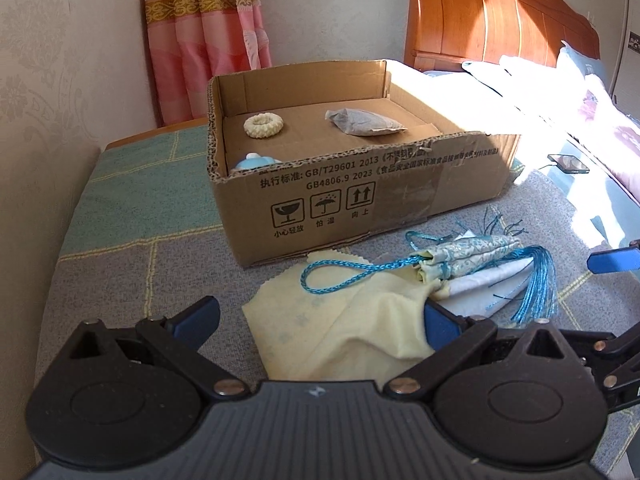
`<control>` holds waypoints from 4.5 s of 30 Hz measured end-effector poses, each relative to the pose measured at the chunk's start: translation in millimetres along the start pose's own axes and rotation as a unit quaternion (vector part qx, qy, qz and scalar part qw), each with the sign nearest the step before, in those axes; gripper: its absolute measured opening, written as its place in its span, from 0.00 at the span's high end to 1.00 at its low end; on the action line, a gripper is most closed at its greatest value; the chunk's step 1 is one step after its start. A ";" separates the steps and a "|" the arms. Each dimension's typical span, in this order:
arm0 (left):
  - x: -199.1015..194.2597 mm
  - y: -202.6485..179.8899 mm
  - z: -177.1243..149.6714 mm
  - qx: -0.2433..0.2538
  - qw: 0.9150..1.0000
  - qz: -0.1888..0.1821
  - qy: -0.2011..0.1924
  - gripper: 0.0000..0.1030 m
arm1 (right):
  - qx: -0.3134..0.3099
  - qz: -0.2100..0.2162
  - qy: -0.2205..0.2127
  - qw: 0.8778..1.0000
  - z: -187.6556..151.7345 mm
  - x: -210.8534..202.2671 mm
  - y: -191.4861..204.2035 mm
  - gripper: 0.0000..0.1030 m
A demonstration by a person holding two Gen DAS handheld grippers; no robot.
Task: Organize soft objects
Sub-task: 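Close the left gripper on the yellow cloth while the right approaches the brown hair tie, then close the right gripper on the brown hair tie while the left opens off the yellow cloth, then close the left gripper on the blue patterned tasselled sachet, then carry the sachet into the box and open the left gripper while the right carries the hair tie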
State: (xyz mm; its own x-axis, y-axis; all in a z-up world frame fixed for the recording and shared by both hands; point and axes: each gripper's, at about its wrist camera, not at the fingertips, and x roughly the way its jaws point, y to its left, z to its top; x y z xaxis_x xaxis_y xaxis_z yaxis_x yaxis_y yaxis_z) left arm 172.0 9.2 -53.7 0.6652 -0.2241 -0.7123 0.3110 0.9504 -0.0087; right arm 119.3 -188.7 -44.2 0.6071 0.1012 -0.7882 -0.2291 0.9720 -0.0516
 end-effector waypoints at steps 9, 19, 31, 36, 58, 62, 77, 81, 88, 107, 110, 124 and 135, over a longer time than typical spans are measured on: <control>3.2 38.1 -15.2 -0.039 0.999 0.026 0.014 0.00 | -0.081 0.074 0.009 0.994 -8.5 -1.8 39.5 0.00; 0.5 44.9 -21.7 -0.040 0.999 0.023 0.017 0.00 | -0.129 0.113 0.005 0.985 -9.9 14.1 75.4 0.00; 12.9 46.7 -16.3 -0.059 0.998 -0.030 0.008 0.15 | -0.130 0.121 -0.032 0.984 -12.2 18.5 71.8 0.00; 7.4 41.0 -14.3 -0.056 0.996 -0.068 0.001 0.56 | -0.127 0.120 -0.037 0.984 -14.2 16.8 69.5 0.00; -41.8 31.1 -16.9 -0.008 0.999 -0.023 -0.038 0.10 | -0.152 0.070 -0.057 0.984 0.3 16.2 87.2 0.46; -44.4 27.1 -17.4 0.003 0.999 -0.017 -0.038 0.06 | -0.148 0.057 -0.054 0.986 0.7 14.6 85.6 0.59; -30.9 0.1 7.1 0.049 0.995 -0.074 -0.040 0.08 | -0.132 0.068 -0.035 0.988 -17.4 -2.7 59.9 0.61; -22.1 -18.3 18.5 0.093 0.991 -0.078 -0.056 0.21 | -0.132 0.073 -0.035 0.988 -19.1 -3.5 56.2 0.61; 4.9 -39.0 24.0 0.142 0.984 -0.103 -0.023 0.40 | -0.134 0.085 -0.034 0.987 -20.0 -4.7 50.6 0.61; 17.1 -59.5 19.9 0.209 0.967 -0.146 0.022 0.45 | -0.130 0.094 -0.024 0.987 -21.5 -9.1 44.9 0.60; 20.0 -62.9 15.5 0.219 0.964 -0.150 0.030 0.44 | -0.128 0.094 -0.019 0.987 -23.6 -9.8 43.4 0.60; 13.2 -66.2 19.8 0.199 0.966 -0.162 0.030 0.71 | -0.112 0.088 -0.018 0.990 -23.8 -20.2 34.6 0.61; -42.7 -50.4 63.5 0.178 0.969 -0.168 -0.040 0.71 | -0.111 0.092 -0.040 0.989 -13.5 -48.3 23.0 0.61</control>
State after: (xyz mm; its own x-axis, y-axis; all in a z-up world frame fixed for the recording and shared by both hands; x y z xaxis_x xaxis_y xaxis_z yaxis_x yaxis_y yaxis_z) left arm 171.1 -42.9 21.7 0.5313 -0.5381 -0.6544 0.7246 0.6888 0.0220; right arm 74.4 -174.1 -15.5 0.5955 0.2976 -0.7462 -0.4971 0.8662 -0.0512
